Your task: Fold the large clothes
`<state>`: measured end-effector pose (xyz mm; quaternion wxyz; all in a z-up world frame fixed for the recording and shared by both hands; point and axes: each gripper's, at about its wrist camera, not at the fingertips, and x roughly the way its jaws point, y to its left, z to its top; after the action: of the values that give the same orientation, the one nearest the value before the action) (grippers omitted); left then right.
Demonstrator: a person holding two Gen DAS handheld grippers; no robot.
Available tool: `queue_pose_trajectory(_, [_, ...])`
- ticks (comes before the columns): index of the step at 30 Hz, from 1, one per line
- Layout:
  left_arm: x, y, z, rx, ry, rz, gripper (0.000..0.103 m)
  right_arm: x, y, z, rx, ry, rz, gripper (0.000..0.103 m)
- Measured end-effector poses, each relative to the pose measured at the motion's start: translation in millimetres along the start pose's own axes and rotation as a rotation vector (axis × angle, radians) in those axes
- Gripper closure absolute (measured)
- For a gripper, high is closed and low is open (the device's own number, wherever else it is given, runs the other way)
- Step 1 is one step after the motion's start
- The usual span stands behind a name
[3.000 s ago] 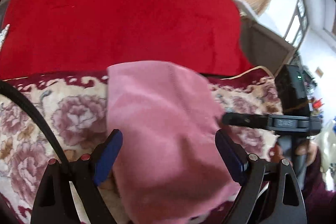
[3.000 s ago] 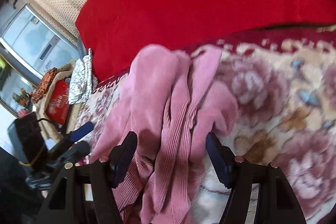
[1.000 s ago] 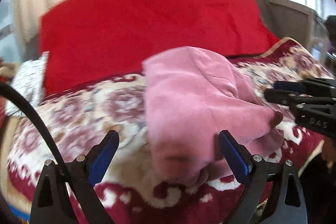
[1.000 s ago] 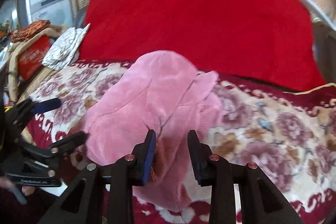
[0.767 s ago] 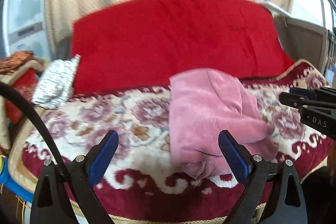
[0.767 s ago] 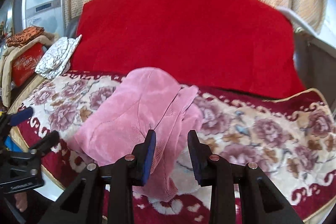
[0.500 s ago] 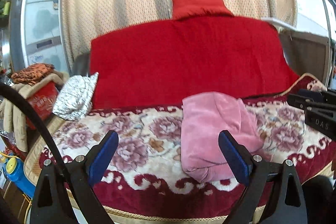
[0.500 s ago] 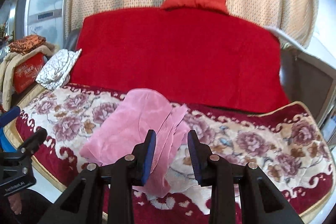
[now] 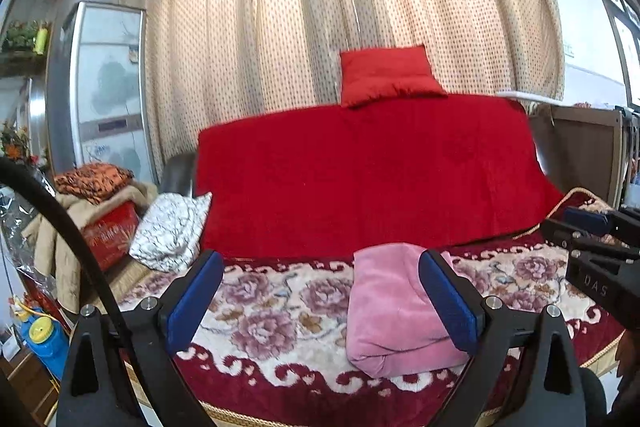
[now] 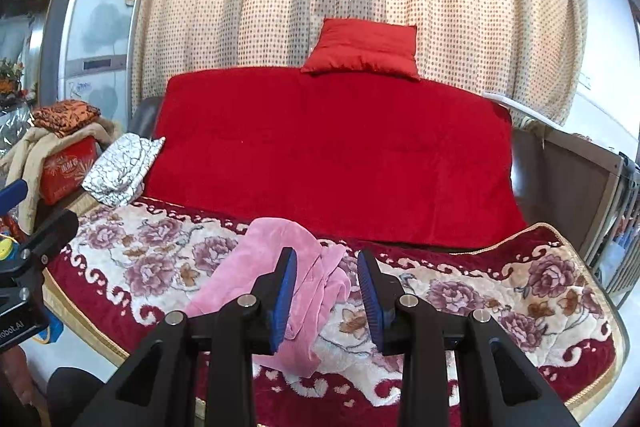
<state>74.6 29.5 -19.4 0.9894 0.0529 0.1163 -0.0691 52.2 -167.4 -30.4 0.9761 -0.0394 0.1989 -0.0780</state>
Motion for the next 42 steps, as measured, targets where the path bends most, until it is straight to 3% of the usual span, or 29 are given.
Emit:
queue_pose_trajectory(3, [-11,0,7,-0.003,-0.024,0.014,0.000,-10,0,1,0.003,-0.011,-0.002,0.067])
queue_pose_trajectory(9, [-31,2,19,-0.004,-0.067,0.065,0.000,-32,-2,5,0.009,-0.039,-0.001,0.067])
queue_pose_trajectory(21, [-58,3,33,-0.018,-0.119,0.094,0.000,-66,-4,14,0.018,-0.114,0.005,0.066])
queue_pose_trajectory(23, [-62,3,35,-0.019,-0.128,0.098,0.000,-71,-4,15,0.021,-0.124,0.004,0.059])
queue_pose_trajectory(24, [-64,3,36,-0.019,-0.133,0.099,0.000,-73,-6,15,0.026,-0.133,0.007,0.042])
queue_pose_trajectory(25, [-66,3,37,-0.019,-0.138,0.100,0.000,-77,-6,15,0.037,-0.150,0.011,0.038])
queue_pose_trajectory(42, [-92,2,49,-0.028,-0.196,0.100,0.000,-107,-9,25,0.052,-0.220,-0.003,0.038])
